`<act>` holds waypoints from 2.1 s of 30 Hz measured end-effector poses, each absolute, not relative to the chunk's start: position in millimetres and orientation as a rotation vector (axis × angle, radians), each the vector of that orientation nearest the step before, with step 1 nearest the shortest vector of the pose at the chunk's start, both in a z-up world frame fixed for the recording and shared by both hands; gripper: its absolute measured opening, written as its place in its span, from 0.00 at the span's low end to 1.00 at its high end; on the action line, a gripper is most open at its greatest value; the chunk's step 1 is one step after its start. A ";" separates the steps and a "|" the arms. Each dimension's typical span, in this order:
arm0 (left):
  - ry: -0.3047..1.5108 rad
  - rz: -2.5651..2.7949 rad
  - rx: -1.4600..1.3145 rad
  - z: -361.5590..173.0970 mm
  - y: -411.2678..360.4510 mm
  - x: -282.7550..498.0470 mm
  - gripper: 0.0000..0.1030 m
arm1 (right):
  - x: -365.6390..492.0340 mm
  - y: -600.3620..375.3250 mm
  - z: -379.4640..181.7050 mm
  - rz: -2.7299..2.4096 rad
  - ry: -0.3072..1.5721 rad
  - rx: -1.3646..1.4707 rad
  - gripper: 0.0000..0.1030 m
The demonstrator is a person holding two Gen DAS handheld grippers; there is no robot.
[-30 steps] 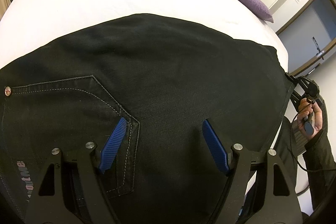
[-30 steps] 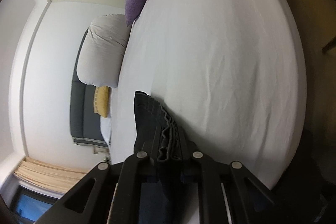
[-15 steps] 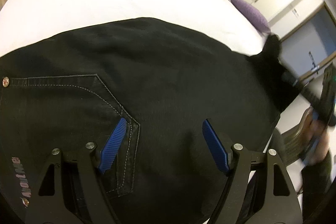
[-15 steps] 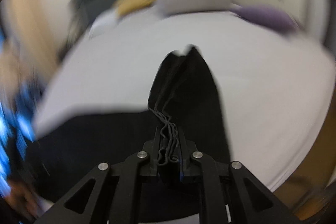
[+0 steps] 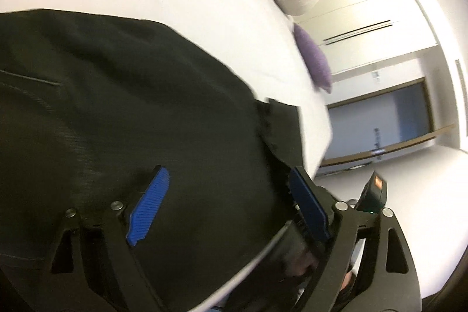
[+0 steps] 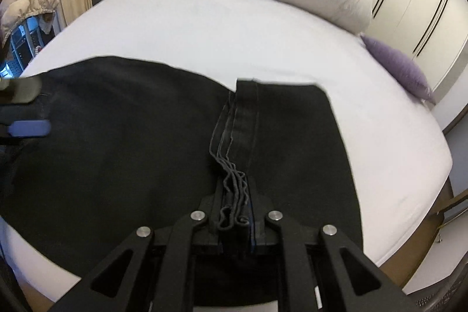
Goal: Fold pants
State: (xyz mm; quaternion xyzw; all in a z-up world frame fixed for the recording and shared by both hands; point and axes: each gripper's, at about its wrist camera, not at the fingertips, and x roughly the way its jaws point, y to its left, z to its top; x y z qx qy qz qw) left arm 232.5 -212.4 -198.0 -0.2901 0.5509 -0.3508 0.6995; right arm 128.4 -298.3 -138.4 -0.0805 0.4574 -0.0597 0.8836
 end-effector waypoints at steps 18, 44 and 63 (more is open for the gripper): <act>1.406 -0.823 -0.760 -215.9 -240.9 265.9 0.33 | 70.3 -177.8 -117.6 0.058 0.842 -0.338 0.13; 1.343 -0.712 -0.566 -201.4 -145.3 269.0 0.08 | 80.1 -112.5 -130.9 0.271 0.852 -0.444 0.14; 1.210 -0.530 -0.308 -164.1 -139.3 247.1 0.11 | 96.1 -261.3 -100.0 0.485 1.047 0.263 0.51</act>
